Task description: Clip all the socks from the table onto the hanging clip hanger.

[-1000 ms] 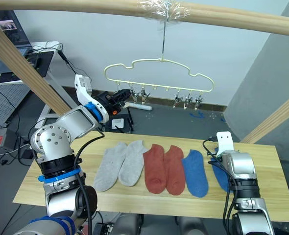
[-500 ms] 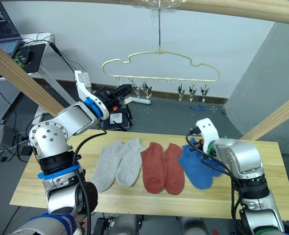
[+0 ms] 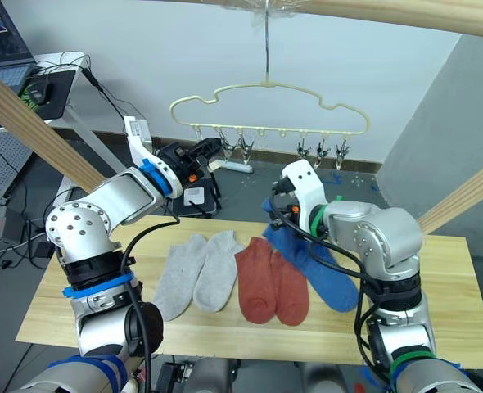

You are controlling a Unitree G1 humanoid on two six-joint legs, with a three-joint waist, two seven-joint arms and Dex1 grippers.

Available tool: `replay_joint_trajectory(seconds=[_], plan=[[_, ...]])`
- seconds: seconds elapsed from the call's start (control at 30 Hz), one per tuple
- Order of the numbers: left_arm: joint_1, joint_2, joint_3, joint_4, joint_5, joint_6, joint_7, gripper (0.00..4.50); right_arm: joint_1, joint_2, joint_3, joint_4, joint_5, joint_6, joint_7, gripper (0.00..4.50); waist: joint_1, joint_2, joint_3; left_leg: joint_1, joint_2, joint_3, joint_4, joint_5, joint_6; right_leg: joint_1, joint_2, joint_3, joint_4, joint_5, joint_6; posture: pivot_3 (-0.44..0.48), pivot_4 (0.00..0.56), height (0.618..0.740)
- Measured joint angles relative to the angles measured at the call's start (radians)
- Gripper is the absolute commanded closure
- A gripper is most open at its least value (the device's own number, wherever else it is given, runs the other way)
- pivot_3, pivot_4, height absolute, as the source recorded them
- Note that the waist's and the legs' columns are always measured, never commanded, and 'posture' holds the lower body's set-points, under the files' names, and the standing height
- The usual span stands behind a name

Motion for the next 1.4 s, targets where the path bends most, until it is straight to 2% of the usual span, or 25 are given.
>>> replay_joint_trajectory(seconds=[0.27, 0.47, 0.6, 0.9, 1.2, 1.4], plan=[[0.003, -0.039, 0.004, -0.012, -0.084, 0.001, 0.102, 4.22, -0.077, 0.112, 0.069, 0.141, -0.045, -0.153, -0.048, 4.46, 0.0, 0.0, 0.0, -0.001, 0.0, 0.0, 0.0, 0.0, 0.0, -0.001, -0.001, -0.001, 0.0, 0.0, 0.0, 0.03, 0.321, 0.74], [0.063, -0.071, -0.015, -0.124, -0.183, 0.0, 0.217, 4.22, -0.123, 0.136, 0.081, 0.221, -0.061, -0.227, -0.052, 4.46, 0.0, 0.0, 0.0, -0.004, 0.0, 0.0, 0.001, 0.0, 0.0, -0.004, -0.003, -0.001, 0.0, 0.0, 0.0, 0.034, 0.319, 0.74], [0.066, -0.06, -0.031, -0.137, -0.222, -0.005, 0.255, 4.22, -0.147, 0.135, 0.081, 0.244, -0.065, -0.256, -0.049, 4.46, 0.001, 0.0, 0.0, -0.004, 0.0, 0.0, 0.001, 0.0, 0.0, -0.004, -0.003, -0.001, 0.0, 0.0, 0.0, 0.033, 0.317, 0.74], [0.098, -0.011, -0.062, -0.137, -0.237, -0.05, 0.247, 4.22, -0.182, 0.129, 0.081, 0.258, -0.065, -0.256, -0.044, 4.46, 0.001, 0.0, 0.0, -0.005, 0.0, 0.0, 0.001, 0.001, 0.0, -0.004, -0.003, -0.002, 0.0, 0.0, 0.0, 0.029, 0.312, 0.74], [0.164, 0.016, -0.109, -0.15, -0.23, -0.111, 0.177, 4.22, -0.146, 0.117, 0.096, 0.233, -0.064, -0.227, -0.046, 4.46, -0.002, 0.0, 0.0, -0.005, 0.0, 0.0, 0.001, 0.001, 0.0, -0.005, -0.003, -0.002, 0.001, 0.0, 0.0, 0.028, 0.318, 0.74], [0.121, 0.079, -0.108, -0.075, -0.212, -0.142, 0.121, 4.22, -0.116, 0.121, 0.102, 0.219, -0.063, -0.209, -0.048, 4.46, -0.002, 0.0, 0.0, -0.005, -0.001, 0.0, 0.001, 0.001, 0.0, -0.005, -0.002, -0.001, 0.004, 0.0, 0.0, 0.028, 0.318, 0.74]])
